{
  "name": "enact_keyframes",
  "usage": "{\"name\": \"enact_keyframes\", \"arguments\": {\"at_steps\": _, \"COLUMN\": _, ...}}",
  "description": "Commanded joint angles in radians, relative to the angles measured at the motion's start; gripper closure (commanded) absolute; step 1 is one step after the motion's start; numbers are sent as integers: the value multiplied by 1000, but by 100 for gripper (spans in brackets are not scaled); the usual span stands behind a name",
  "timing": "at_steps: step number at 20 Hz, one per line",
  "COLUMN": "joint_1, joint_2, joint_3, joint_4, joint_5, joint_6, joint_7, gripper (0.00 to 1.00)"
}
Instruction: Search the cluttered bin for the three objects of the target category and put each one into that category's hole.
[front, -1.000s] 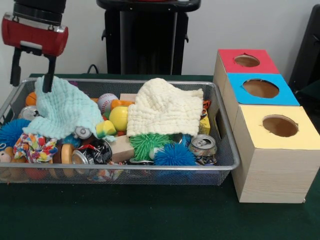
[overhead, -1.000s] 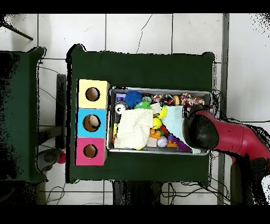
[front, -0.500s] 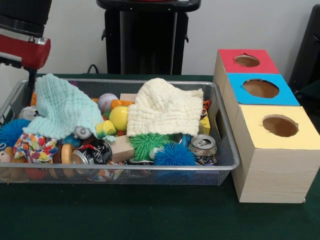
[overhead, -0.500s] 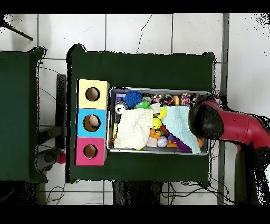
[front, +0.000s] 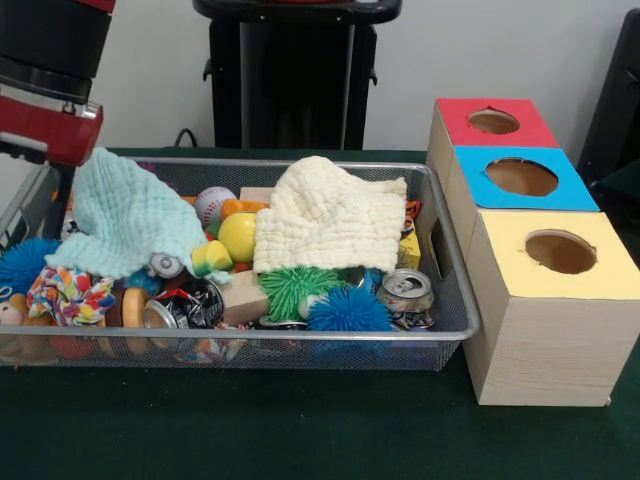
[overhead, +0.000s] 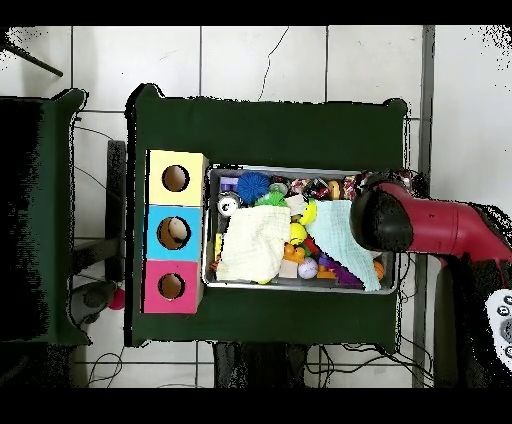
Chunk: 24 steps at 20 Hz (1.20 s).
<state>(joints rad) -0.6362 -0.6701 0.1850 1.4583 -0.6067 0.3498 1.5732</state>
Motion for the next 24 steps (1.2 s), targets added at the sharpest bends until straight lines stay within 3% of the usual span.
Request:
{"name": "enact_keyframes", "arguments": {"at_steps": 1, "joint_1": 21, "joint_2": 89, "joint_3": -5, "joint_4": -33, "joint_5": -88, "joint_6": -4, "joint_7": -12, "gripper": 0}}
{"name": "enact_keyframes", "arguments": {"at_steps": 6, "joint_1": 25, "joint_2": 110, "joint_3": -12, "joint_4": -38, "joint_5": -98, "joint_6": -22, "joint_7": 12, "gripper": 0}}
{"name": "enact_keyframes", "arguments": {"at_steps": 15, "joint_1": -37, "joint_2": 147, "joint_3": 51, "joint_4": -66, "joint_5": -65, "joint_6": 16, "joint_7": -44, "gripper": 0}}
{"name": "enact_keyframes", "arguments": {"at_steps": 24, "joint_1": -39, "joint_2": 154, "joint_3": 49, "joint_4": -87, "joint_5": -79, "joint_6": 27, "joint_7": -62, "gripper": 0}}
